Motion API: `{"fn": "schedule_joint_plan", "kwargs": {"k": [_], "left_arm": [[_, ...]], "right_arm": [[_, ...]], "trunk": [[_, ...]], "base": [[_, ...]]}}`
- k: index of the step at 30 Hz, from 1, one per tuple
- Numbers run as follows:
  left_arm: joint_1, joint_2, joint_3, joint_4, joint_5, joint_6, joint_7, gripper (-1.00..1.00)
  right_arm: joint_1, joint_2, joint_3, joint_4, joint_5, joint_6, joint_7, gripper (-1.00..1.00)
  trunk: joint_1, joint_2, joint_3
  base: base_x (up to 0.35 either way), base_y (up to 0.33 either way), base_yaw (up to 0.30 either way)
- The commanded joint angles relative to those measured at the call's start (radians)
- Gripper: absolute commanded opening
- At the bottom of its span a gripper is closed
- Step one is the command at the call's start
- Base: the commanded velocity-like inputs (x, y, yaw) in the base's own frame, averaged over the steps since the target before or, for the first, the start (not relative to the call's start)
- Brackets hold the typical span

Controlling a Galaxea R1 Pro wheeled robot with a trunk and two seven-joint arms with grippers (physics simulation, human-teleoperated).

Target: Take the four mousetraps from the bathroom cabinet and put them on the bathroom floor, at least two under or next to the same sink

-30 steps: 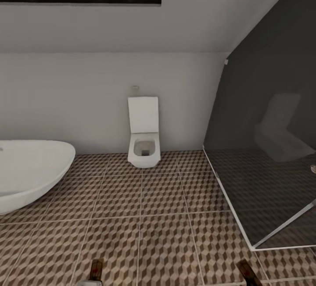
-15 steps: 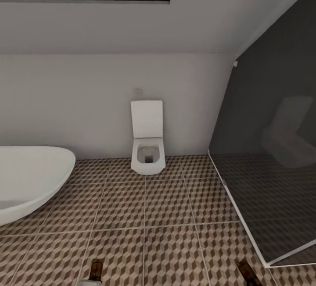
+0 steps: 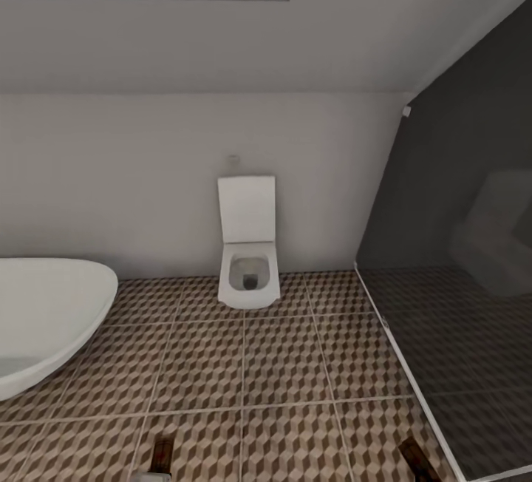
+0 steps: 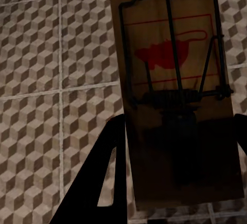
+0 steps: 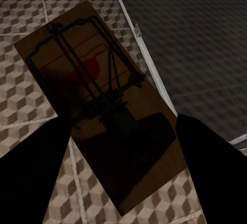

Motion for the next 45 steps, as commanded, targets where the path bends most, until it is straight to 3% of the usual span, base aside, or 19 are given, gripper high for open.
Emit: {"fn": "schedule_joint_plan", "kwargs": {"k": [1, 25, 35, 37, 40, 41, 42, 45], "left_arm": [[-0.002, 0.000, -0.009, 0.004, 0.003, -0.006, 0.006, -1.00], [-0.002, 0.000, -0.008, 0.004, 0.003, -0.007, 0.006, -1.00], [-0.002, -0.002, -0.004, 0.000, 0.004, 0.003, 0.009, -1.00], [-0.001, -0.002, -0.001, -0.006, 0.005, 0.063, 0.009, -1.00], [0.000, -0.003, 0.001, -0.066, 0.006, 0.251, 0.008, -1.00], [0.000, -0.002, 0.002, -0.159, 0.008, 0.382, 0.009, -1.00], [0.000, -0.005, 0.003, -0.325, 0.009, 0.551, 0.010, -1.00], [-0.002, -0.032, 0.005, -0.549, 0.010, 0.772, 0.062, -1.00]], "right_arm": [[-0.001, -0.001, 0.008, 0.000, -0.003, -0.002, -0.008, -1.00], [-0.001, 0.000, 0.009, 0.000, -0.002, -0.003, -0.008, -1.00], [-0.001, 0.000, 0.012, -0.001, 0.000, 0.002, -0.004, -1.00], [-0.001, -0.001, 0.013, -0.012, 0.001, 0.019, -0.002, -1.00], [-0.004, -0.003, 0.013, -0.063, 0.001, 0.104, 0.001, -1.00], [-0.007, -0.003, 0.013, -0.133, 0.001, 0.207, 0.003, -1.00], [-0.010, -0.004, 0.013, -0.268, 0.003, 0.386, 0.004, -1.00], [-0.035, -0.004, 0.013, -0.471, 0.008, 0.599, 0.003, -1.00]], "trunk": [[0.001, -0.002, -0.002], [0.001, -0.002, -0.002], [0.001, -0.002, -0.002], [0.001, -0.002, -0.002], [0.001, -0.002, -0.002], [0.001, -0.002, -0.002], [0.001, -0.002, -0.002], [0.001, -0.002, -0.002]], "base": [[0.306, 0.000, 0.000], [0.303, 0.032, 0.000], [0.048, 0.000, 0.000], [0.002, 0.000, 0.000], [0.000, 0.000, 0.000], [0.000, 0.000, 0.000], [0.000, 0.000, 0.000], [0.000, 0.000, 0.000]]}}
